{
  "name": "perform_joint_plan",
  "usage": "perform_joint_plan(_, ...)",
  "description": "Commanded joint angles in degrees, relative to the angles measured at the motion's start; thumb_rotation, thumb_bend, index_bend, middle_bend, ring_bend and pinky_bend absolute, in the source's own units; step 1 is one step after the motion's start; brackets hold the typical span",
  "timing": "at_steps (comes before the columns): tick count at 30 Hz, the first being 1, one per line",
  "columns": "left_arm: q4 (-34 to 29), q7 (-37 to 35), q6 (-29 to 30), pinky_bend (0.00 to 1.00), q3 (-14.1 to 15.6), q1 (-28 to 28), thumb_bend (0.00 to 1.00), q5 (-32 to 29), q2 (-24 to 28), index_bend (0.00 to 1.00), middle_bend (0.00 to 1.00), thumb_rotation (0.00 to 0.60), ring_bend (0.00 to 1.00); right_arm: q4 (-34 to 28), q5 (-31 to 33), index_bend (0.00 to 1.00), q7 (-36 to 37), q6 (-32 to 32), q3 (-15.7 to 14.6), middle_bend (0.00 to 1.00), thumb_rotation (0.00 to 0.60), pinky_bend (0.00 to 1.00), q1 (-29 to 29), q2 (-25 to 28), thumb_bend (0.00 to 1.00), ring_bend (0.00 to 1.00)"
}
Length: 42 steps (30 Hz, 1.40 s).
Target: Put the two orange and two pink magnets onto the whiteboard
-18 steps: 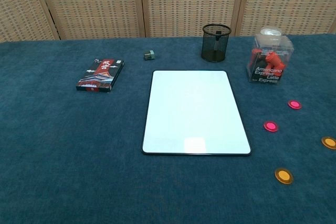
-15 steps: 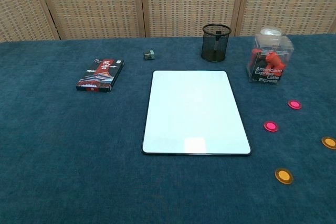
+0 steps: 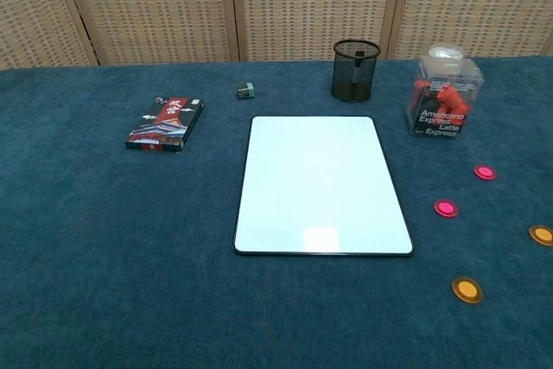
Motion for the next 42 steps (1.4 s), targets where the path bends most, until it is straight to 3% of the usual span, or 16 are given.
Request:
perform_joint_plan(1,-0.1,0.2,-0.3,0.0,-0.2,-0.2,0.07,-0.4,-0.1,0.0,0.0,0.6,0.0,-0.1,1.0,0.0,-1.8,-1.8,0.9,0.52,0.6,0.49,1.6,-0.6,0.0,0.51)
perform_joint_plan(3,-0.1,0.5,-0.5,0.0,-0.3,-0.3,0.07,-0.6,-0.2,0.0,0.0,0.6,0.0,0.5,1.1,0.0,-2.0,-2.9,1.7,0.68,0.6,0.8,2.8,-1.2,0.0,0.75)
perform_joint_plan(5,-0.2,0.9,-0.8,0.0,-0.4,-0.5,0.07,-0.9,-0.3,0.0,0.0,0.6,0.0,1.3,1.4,0.03,-1.5,-4.9,2.3,0.79,0.6,0.97,4.5,-2.0,0.0,0.9)
perform_joint_plan(6,-0.2,1.1,-1.0,0.0,-0.5,-0.5,0.07,-1.1,-0.4,0.0,0.0,0.6,0.0,1.8,1.8,0.06,-1.3,-6.4,2.6,0.82,0.6,1.0,5.5,-2.5,0.0,0.94)
perform_joint_plan(8,-0.3,1.7,-1.4,0.0,-0.6,-0.8,0.07,-1.6,-0.6,0.0,0.0,0.6,0.0,2.9,2.3,0.14,-1.3,-8.8,3.0,0.88,0.6,1.0,7.3,-3.8,0.01,0.99)
perform_joint_plan(14,-0.6,3.3,-2.8,0.0,-0.9,-1.4,0.07,-3.1,-1.0,0.0,0.0,0.6,0.0,6.7,5.1,0.28,-0.5,-15.9,2.7,0.93,0.6,1.0,11.2,-7.3,0.06,1.0)
perform_joint_plan(18,-0.7,3.8,-3.2,0.0,-1.2,-1.7,0.08,-3.7,-1.2,0.0,0.0,0.6,0.0,8.8,8.5,0.3,0.9,-20.7,2.2,0.93,0.6,1.0,12.8,-9.4,0.11,1.0)
perform_joint_plan(26,-0.7,4.5,-3.9,0.0,-1.2,-2.1,0.08,-4.3,-1.5,0.0,0.0,0.6,0.0,14.6,11.3,0.35,-0.3,-23.6,1.5,0.93,0.6,1.0,14.5,-14.3,0.22,1.0)
perform_joint_plan(42,-0.8,5.2,-4.1,0.0,-1.3,-2.3,0.08,-5.0,-1.9,0.0,0.0,0.6,0.0,18.0,14.5,0.38,1.8,-25.6,1.1,0.94,0.6,1.0,15.5,-15.8,0.31,1.0)
